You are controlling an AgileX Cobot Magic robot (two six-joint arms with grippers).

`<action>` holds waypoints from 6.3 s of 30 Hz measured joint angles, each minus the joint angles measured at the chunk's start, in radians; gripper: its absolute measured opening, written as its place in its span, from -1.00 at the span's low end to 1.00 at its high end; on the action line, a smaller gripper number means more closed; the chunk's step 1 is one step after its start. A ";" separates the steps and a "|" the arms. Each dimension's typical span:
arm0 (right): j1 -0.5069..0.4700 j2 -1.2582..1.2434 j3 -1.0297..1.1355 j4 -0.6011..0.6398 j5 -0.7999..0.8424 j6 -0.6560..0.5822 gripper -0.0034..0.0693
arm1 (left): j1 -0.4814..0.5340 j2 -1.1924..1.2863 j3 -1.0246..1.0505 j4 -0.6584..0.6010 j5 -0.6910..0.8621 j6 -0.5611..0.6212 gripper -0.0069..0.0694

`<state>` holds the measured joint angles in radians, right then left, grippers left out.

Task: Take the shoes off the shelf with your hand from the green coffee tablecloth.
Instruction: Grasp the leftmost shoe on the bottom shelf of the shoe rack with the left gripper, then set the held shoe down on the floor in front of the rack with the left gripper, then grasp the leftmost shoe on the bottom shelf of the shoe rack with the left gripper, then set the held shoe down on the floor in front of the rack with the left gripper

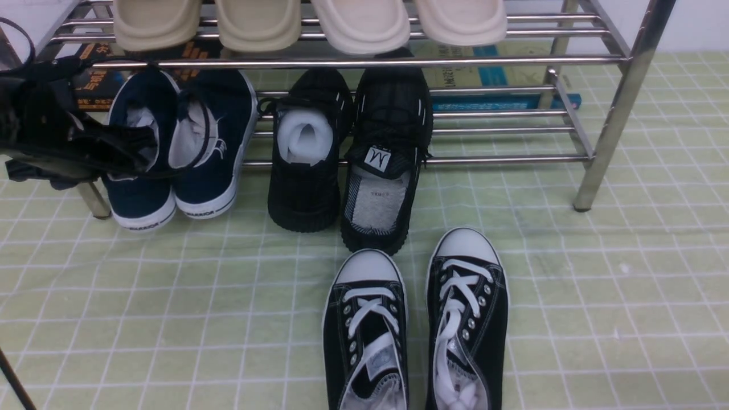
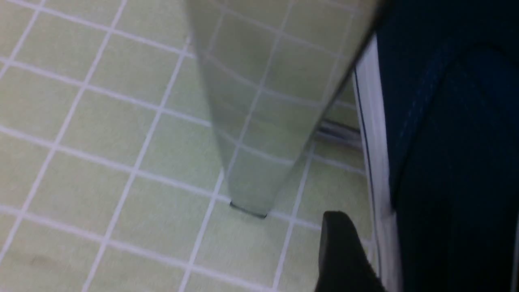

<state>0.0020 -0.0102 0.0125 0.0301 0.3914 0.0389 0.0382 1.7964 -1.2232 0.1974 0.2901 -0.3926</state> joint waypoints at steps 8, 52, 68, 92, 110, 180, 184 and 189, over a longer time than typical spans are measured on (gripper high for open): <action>0.000 0.000 0.000 0.000 0.000 0.000 -0.26 | 0.000 -0.005 0.000 -0.003 0.021 -0.022 -0.67; 0.000 0.000 0.000 0.000 0.000 -0.001 -0.26 | -0.248 -0.612 0.540 -0.167 0.454 -0.012 -0.73; 0.000 0.000 0.000 0.000 0.000 -0.001 -0.26 | -0.256 -0.550 0.540 0.002 0.408 -0.173 -0.73; 0.000 0.000 0.000 0.000 0.000 0.000 -0.26 | -0.256 -0.556 0.540 0.009 0.461 -0.179 0.12; 0.000 0.000 0.000 0.000 0.000 0.000 -0.26 | -0.256 -0.536 0.100 0.042 0.702 -0.124 -0.57; 0.000 0.000 0.000 0.000 0.000 0.000 -0.25 | -0.258 -0.219 -0.263 -0.021 0.914 -0.012 -0.74; 0.000 0.000 0.000 0.000 0.000 0.000 -0.25 | -0.261 -0.251 -0.257 -0.037 0.945 0.020 -0.74; 0.000 0.000 0.000 0.000 0.000 0.000 -0.25 | -0.261 -0.292 -0.204 -0.077 0.945 0.027 -0.74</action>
<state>0.0020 -0.0102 0.0125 0.0304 0.3914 0.0387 -0.2228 1.5039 -1.4270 0.1206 1.2351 -0.3655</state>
